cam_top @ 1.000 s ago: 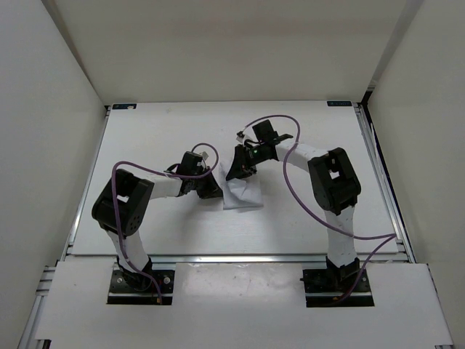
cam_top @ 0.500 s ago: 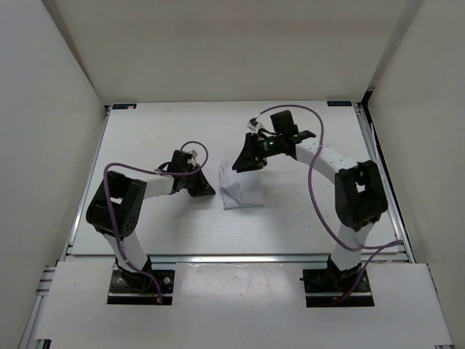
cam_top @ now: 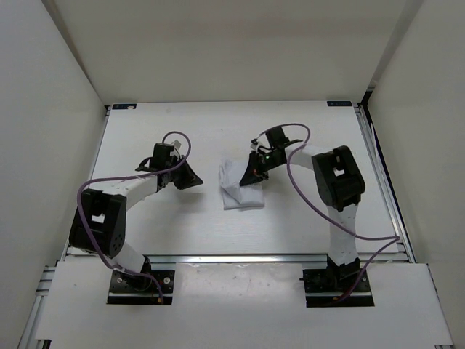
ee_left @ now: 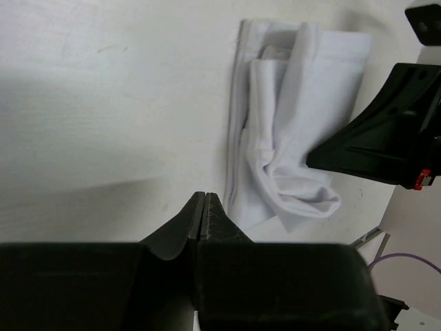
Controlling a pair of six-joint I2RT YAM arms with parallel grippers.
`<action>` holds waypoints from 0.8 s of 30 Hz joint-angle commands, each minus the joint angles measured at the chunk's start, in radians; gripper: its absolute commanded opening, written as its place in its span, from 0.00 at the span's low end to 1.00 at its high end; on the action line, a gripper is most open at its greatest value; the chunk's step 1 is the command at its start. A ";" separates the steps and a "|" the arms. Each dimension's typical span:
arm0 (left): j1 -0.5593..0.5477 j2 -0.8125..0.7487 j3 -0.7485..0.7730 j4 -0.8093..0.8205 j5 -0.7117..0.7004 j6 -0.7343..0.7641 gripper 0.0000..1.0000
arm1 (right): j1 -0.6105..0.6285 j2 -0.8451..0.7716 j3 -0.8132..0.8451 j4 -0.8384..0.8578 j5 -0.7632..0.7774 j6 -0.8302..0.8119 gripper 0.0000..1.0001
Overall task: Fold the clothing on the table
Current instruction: Fold the skirt
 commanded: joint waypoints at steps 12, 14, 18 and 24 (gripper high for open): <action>0.070 -0.118 -0.111 -0.018 0.002 0.006 0.03 | 0.184 -0.206 0.001 -0.227 -0.054 -0.184 0.00; 0.065 -0.120 -0.103 -0.003 0.014 -0.008 0.03 | 0.138 -0.242 -0.070 -0.218 -0.037 -0.172 0.01; 0.009 -0.117 -0.065 0.060 0.140 -0.086 0.03 | 0.023 -0.255 -0.081 -0.174 0.008 -0.136 0.00; -0.154 -0.019 0.091 0.250 0.225 -0.248 0.00 | -0.071 -0.276 -0.099 -0.051 0.045 -0.029 0.00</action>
